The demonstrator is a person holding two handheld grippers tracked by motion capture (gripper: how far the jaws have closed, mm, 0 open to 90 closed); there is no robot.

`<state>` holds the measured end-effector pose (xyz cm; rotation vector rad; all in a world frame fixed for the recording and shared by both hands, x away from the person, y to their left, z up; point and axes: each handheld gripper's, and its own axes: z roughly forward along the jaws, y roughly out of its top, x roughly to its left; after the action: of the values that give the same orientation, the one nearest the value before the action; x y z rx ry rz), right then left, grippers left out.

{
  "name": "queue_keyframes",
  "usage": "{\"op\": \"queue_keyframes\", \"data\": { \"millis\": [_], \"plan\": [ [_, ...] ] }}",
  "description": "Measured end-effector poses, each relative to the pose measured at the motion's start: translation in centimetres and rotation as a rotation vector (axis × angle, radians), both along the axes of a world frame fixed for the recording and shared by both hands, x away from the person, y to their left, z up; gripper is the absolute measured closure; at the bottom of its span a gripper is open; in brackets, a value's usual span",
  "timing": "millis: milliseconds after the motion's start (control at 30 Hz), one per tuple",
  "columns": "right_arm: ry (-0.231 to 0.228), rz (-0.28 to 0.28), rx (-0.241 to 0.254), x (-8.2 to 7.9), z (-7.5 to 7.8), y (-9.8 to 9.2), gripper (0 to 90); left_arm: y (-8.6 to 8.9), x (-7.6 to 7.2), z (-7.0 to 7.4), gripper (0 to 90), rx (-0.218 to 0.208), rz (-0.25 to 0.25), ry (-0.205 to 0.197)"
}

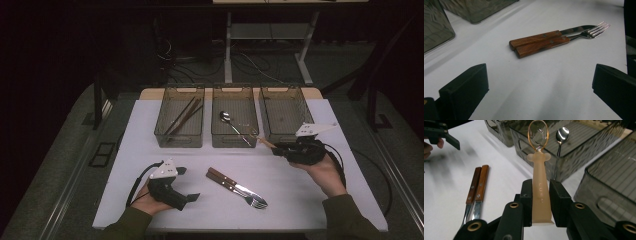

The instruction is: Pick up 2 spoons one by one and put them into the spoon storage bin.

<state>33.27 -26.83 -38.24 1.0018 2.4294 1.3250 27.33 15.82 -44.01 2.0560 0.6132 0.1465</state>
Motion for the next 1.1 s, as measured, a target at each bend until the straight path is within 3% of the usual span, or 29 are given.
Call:
{"op": "queue_keyframes", "data": {
  "millis": [367, 1100],
  "plan": [
    [-0.013, -0.013, 0.019, 1.7, 0.7, 1.8, 73.3, 0.0, 0.0, 0.0, 0.0, 0.001, 0.0, 0.0],
    [0.019, -0.066, -0.035, 7.0, 0.8, 5.4, 73.2, 0.1, -0.1, 0.1, 0.0, -0.005, -0.002, -0.007]
  ]
}}
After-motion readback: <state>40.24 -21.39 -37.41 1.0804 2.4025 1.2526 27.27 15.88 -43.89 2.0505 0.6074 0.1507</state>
